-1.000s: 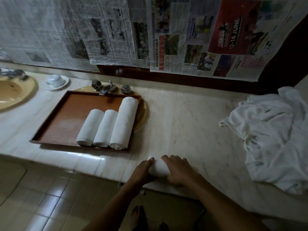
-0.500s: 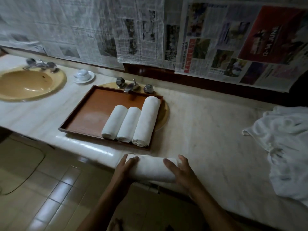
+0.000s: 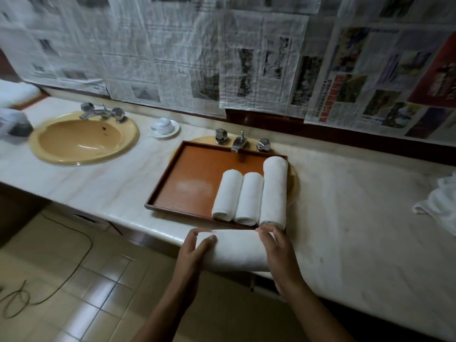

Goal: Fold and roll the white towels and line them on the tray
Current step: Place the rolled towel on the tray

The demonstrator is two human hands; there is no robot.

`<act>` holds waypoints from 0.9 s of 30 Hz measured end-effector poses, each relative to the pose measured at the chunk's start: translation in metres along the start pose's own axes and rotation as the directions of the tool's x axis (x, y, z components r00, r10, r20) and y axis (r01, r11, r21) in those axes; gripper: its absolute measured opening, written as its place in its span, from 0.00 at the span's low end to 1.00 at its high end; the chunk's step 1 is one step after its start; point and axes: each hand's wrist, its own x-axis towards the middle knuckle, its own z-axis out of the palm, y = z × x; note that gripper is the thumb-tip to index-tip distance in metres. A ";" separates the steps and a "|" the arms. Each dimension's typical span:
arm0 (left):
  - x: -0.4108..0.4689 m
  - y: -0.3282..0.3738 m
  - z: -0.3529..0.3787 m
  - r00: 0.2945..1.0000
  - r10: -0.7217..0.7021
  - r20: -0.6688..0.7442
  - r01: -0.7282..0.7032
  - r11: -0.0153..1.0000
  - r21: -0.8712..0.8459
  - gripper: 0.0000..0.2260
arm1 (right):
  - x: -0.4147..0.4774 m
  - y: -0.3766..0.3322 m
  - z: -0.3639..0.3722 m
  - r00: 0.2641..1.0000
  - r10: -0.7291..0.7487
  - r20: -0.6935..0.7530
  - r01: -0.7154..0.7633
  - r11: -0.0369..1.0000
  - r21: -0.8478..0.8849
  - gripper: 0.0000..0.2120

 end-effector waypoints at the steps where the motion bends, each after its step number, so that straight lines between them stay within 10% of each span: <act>1: 0.001 0.006 -0.009 1.000 0.021 0.001 -0.021 1.000 0.022 0.16 | 0.000 -0.002 0.010 1.000 0.000 -0.005 0.000 0.999 -0.034 0.09; 15: 0.064 0.054 -0.080 0.989 -0.022 -0.145 0.028 0.999 0.039 0.21 | 0.052 -0.068 0.112 0.990 0.015 0.138 0.035 0.937 -0.349 0.11; 21: 0.113 0.053 -0.092 0.946 -0.022 -0.325 0.016 1.000 -0.024 0.14 | 0.082 -0.075 0.132 0.985 0.039 0.169 -0.003 0.978 -0.207 0.19; 27: 0.155 0.047 -0.073 0.893 -0.129 -0.431 0.063 0.984 -0.164 0.21 | 0.113 -0.078 0.166 0.944 -0.326 -0.057 0.306 0.926 -0.220 0.19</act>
